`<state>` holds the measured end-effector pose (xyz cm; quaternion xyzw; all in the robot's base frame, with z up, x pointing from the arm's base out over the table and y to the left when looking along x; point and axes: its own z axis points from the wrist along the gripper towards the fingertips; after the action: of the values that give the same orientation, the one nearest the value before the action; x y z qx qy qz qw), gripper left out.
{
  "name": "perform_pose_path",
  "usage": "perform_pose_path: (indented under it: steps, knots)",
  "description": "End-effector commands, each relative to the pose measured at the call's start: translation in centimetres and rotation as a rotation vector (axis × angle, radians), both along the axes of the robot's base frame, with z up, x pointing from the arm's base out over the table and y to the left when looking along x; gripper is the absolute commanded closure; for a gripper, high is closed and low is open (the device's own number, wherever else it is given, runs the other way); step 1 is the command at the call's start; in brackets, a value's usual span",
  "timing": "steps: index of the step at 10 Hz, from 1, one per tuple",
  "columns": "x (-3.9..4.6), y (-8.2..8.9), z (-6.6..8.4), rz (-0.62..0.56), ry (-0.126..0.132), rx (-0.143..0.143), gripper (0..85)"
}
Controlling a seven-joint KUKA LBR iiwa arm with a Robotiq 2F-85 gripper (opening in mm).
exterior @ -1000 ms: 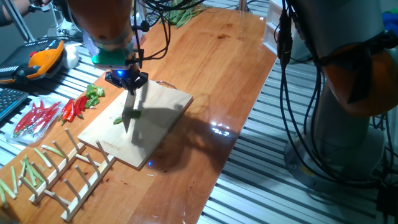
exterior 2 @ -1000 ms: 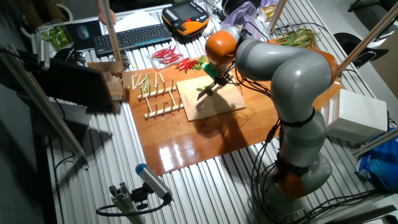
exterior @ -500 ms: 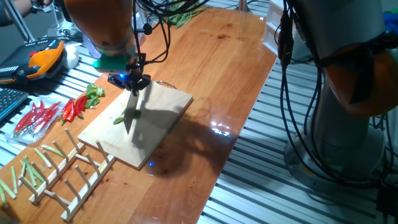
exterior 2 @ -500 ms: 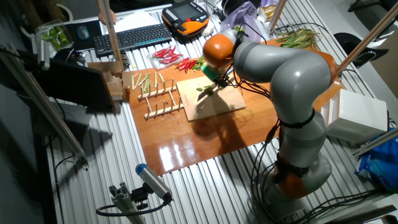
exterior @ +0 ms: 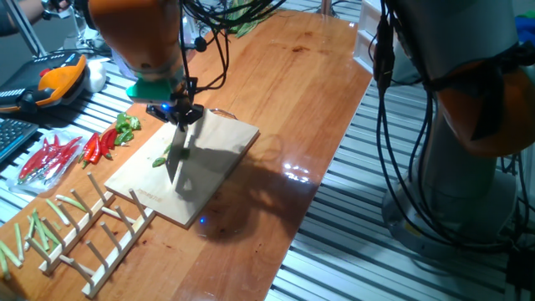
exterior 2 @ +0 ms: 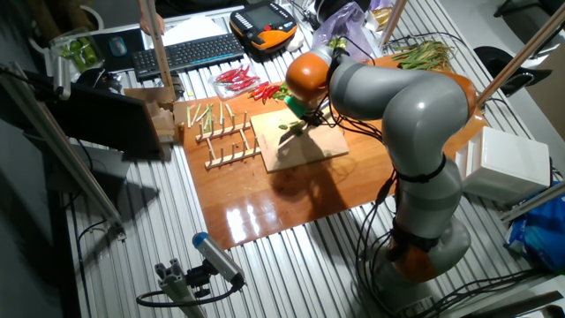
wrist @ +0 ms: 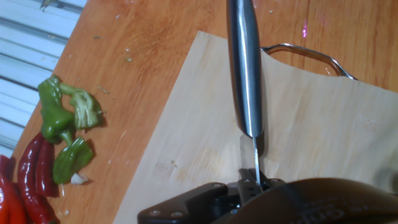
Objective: Chop the chili peppers
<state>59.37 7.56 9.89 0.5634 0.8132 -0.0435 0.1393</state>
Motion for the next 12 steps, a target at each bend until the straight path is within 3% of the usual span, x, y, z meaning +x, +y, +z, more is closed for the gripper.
perform_pose_path:
  steps: [1,5,12]
  knots:
    - [0.01,0.0,-0.1,0.0,-0.001,0.001,85.0]
    - [0.02,0.3,-1.1,-0.004,-0.019,-0.01,85.0]
    - [0.31,0.3,-2.1,0.008,-0.017,0.012,85.0]
